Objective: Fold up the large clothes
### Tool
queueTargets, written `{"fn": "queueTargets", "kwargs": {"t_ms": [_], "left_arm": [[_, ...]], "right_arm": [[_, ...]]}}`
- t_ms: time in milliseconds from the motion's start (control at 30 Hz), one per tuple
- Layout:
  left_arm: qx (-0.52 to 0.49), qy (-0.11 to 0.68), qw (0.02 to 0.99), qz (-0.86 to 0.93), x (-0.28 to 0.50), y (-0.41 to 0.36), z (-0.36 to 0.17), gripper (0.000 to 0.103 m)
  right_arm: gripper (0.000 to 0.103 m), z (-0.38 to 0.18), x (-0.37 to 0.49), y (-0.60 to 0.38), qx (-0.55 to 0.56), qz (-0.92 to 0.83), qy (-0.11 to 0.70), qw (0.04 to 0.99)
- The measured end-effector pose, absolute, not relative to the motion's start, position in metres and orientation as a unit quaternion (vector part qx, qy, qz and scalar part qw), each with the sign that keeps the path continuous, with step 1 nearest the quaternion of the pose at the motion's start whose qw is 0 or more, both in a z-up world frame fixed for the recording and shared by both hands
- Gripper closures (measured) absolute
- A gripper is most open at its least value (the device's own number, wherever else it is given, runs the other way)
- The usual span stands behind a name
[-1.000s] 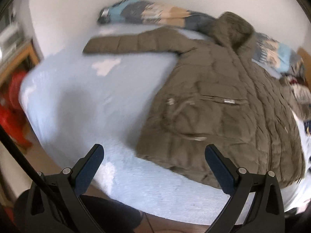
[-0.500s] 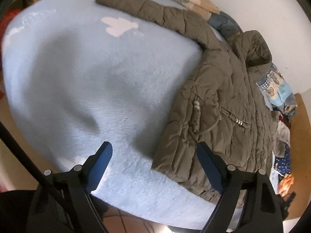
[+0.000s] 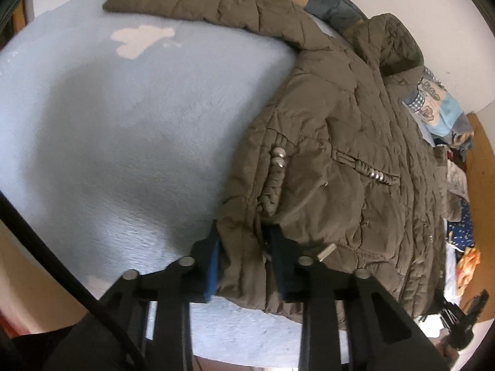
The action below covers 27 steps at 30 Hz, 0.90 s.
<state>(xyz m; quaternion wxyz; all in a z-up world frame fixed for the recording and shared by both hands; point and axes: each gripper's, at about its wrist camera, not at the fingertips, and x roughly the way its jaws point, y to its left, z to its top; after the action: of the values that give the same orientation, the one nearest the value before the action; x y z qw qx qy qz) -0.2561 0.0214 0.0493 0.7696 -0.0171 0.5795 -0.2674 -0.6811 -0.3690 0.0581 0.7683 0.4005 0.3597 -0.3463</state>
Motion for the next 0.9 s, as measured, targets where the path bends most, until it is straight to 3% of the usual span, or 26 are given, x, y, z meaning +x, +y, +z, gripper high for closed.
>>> {"fn": "queueTargets", "kwargs": {"t_ms": [33, 333, 433, 500, 567, 700, 800, 900], "left_arm": [[-0.017, 0.576, 0.773, -0.265, -0.256, 0.024, 0.052, 0.079], [0.020, 0.549, 0.803, -0.230, -0.262, 0.040, 0.066, 0.079], [0.038, 0.497, 0.841, -0.209, -0.272, 0.043, 0.095, 0.076], [0.052, 0.439, 0.876, -0.194, -0.281, 0.043, 0.125, 0.066], [0.060, 0.369, 0.904, -0.207, -0.292, 0.033, 0.160, 0.043], [0.095, 0.294, 0.910, -0.275, -0.310, -0.017, 0.205, 0.035], [0.095, 0.302, 0.887, -0.336, -0.319, -0.073, 0.215, 0.023], [0.102, 0.340, 0.842, -0.406, -0.327, -0.147, 0.205, 0.021]], "right_arm": [[0.095, 0.059, -0.680, -0.362, 0.400, -0.343, 0.361, 0.770], [0.095, 0.057, -0.681, -0.321, 0.398, -0.349, 0.382, 0.757], [0.087, 0.056, -0.690, -0.346, 0.451, -0.346, 0.381, 0.729], [0.083, 0.072, -0.698, -0.358, 0.458, -0.352, 0.364, 0.730], [0.075, 0.097, -0.709, -0.368, 0.441, -0.372, 0.341, 0.742], [0.062, 0.141, -0.736, -0.412, 0.453, -0.396, 0.268, 0.753], [0.060, 0.163, -0.748, -0.456, 0.482, -0.403, 0.213, 0.748], [0.057, 0.176, -0.748, -0.503, 0.495, -0.418, 0.176, 0.741]]}}
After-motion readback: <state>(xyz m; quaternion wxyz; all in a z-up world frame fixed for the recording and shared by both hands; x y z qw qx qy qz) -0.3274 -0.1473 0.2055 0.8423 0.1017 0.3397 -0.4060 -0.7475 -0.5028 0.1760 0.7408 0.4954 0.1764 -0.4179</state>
